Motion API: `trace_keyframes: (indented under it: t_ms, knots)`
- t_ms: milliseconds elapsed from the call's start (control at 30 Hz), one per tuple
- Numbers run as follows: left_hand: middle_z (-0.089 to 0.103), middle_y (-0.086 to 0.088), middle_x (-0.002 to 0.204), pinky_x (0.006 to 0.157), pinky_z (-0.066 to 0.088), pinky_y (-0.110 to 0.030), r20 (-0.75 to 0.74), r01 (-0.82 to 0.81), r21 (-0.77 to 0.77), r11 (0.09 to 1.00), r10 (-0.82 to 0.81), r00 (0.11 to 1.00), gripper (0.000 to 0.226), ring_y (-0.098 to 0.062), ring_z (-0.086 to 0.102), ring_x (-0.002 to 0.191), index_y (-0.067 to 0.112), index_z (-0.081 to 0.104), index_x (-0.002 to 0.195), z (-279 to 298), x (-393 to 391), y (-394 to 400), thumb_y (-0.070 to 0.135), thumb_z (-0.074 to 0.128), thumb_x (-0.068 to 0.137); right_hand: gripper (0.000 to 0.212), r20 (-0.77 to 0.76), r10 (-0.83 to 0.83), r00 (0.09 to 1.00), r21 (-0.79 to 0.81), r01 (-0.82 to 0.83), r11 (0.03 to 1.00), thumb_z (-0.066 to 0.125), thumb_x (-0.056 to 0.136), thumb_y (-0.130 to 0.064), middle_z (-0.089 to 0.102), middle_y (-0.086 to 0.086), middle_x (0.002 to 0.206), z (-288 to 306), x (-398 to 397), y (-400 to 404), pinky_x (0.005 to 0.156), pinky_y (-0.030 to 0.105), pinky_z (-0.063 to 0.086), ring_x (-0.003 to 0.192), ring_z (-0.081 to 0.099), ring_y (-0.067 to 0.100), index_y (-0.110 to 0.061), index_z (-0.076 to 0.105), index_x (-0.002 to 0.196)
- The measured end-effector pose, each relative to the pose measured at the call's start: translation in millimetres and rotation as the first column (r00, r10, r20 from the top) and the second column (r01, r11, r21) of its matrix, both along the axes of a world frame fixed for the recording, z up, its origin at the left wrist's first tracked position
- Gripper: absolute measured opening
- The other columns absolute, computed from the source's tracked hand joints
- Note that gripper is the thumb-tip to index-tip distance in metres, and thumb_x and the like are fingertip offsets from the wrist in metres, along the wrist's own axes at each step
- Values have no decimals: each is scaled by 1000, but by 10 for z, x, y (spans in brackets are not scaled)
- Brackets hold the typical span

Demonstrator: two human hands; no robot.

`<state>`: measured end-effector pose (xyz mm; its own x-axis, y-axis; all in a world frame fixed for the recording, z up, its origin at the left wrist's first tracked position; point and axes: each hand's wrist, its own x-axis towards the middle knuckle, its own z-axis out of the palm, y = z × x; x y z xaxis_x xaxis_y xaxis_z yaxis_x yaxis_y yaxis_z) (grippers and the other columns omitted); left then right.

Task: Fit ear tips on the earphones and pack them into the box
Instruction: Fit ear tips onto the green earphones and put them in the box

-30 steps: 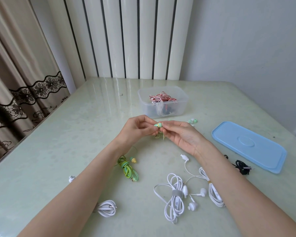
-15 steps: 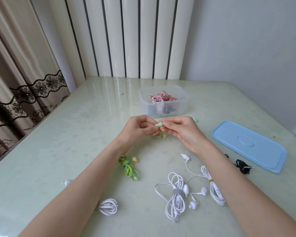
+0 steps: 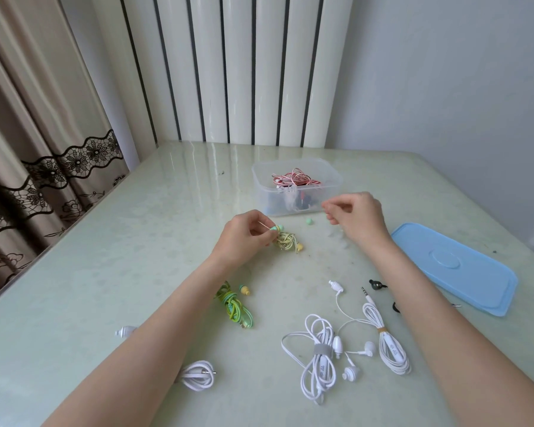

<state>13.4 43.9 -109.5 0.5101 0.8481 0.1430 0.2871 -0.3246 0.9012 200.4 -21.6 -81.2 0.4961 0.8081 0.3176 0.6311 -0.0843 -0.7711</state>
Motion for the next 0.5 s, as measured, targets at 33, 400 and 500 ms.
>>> trace_keyframes:
  t_ms: [33, 400, 500]
  knots:
    - [63, 9, 65, 60, 43, -15, -37, -12, 46, 999, 14, 999, 12, 5, 55, 52, 20, 58, 75, -9, -5, 4, 13, 65, 82, 16, 167, 14, 986, -73, -2, 997, 60, 85, -6, 72, 14, 86, 14, 13, 45, 72, 18, 47, 68, 65, 8, -1, 72, 94]
    - [53, -3, 105, 85, 37, -24, -106, -47, 488, 872, 113, 988, 21, -22, 53, 99, 12, 61, 107, 93, 15, -60, 16, 58, 86, 16, 397, 149, 906, -282, -35, 959, 58, 80, -2, 72, 13, 93, -49, -131, 348, 82, 31, 48, 90, 63, 26, -5, 73, 85]
    - [62, -7, 104, 83, 46, -41, -307, 225, 664, 713, -14, 952, 24, -31, 54, 98, 13, 65, 102, 127, 92, -150, 17, 56, 81, 12, 119, 60, 991, -158, -41, 987, 60, 77, 1, 70, 12, 73, -83, -147, 213, 66, 26, 54, 57, 64, 11, -4, 71, 79]
